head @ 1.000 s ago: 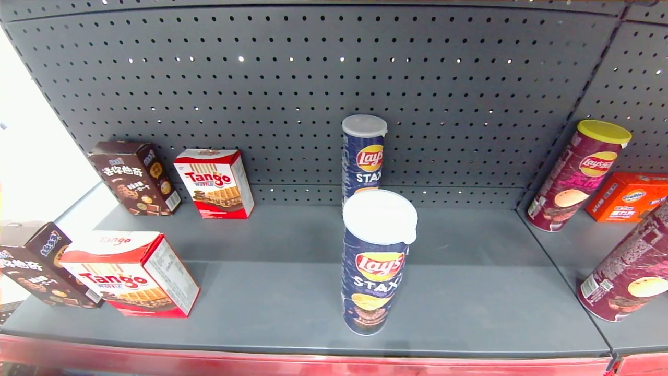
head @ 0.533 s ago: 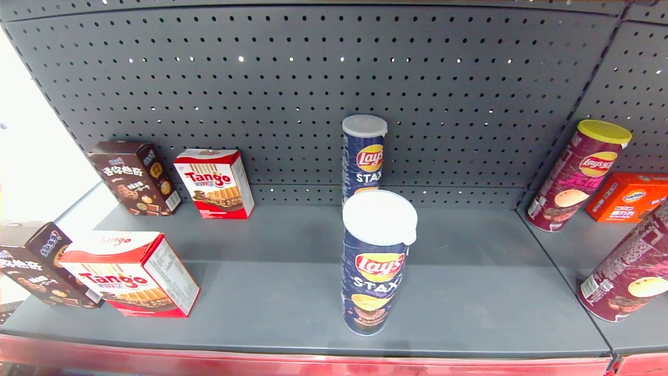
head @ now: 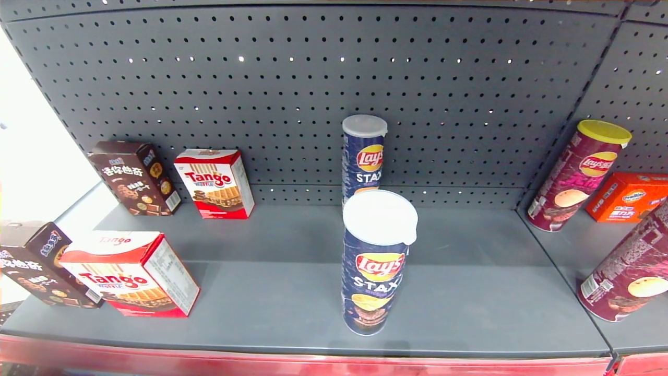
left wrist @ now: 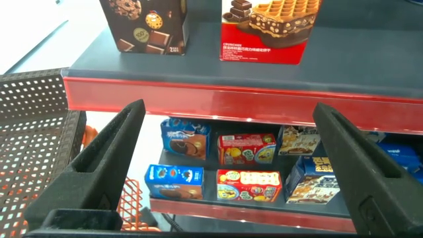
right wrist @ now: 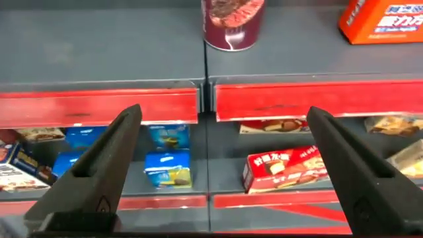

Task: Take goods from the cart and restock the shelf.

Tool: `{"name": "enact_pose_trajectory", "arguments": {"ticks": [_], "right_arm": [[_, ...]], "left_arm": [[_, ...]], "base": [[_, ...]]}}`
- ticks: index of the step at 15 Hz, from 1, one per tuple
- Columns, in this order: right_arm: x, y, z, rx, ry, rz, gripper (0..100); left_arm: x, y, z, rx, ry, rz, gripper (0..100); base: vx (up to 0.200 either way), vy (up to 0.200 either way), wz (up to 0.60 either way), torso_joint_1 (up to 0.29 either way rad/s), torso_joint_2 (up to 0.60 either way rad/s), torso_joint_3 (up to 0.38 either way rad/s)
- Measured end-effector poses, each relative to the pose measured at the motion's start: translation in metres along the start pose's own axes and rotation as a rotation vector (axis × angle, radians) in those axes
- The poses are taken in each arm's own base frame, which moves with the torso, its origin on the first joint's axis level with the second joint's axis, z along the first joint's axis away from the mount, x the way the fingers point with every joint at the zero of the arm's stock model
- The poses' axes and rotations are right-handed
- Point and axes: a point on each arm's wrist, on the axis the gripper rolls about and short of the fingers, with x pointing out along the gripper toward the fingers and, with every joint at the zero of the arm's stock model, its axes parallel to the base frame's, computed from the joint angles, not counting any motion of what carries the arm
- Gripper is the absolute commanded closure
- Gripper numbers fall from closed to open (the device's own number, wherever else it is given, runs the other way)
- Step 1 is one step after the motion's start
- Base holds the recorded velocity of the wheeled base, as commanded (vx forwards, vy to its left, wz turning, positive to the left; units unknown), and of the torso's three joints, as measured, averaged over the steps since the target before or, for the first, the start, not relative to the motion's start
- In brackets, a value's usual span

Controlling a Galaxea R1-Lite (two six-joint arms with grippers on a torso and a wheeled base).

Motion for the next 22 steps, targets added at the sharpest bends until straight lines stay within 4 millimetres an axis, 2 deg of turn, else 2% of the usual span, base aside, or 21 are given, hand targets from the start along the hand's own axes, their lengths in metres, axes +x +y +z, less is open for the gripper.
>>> {"name": "enact_pose_trajectory", "arguments": {"ticks": [4, 9, 22], "right_arm": [[-0.0013, -0.0013, -0.0004, -0.008, -0.016, 0.108, 0], [-0.0062, -0.0015, -0.0022, -0.013, -0.082, 0.102, 0], [-0.0071, -0.0015, -0.0028, -0.014, -0.092, 0.102, 0]], "left_arm": [[0.0, 0.0, 0.0, 0.0, 0.0, 0.0, 0], [0.0, 0.0, 0.0, 0.0, 0.0, 0.0, 0], [0.0, 0.0, 0.0, 0.0, 0.0, 0.002, 0]], "base": [[0.0, 0.0, 0.0, 0.0, 0.0, 0.0], [0.0, 0.0, 0.0, 0.0, 0.0, 0.0], [0.0, 0.0, 0.0, 0.0, 0.0, 0.0]]}}
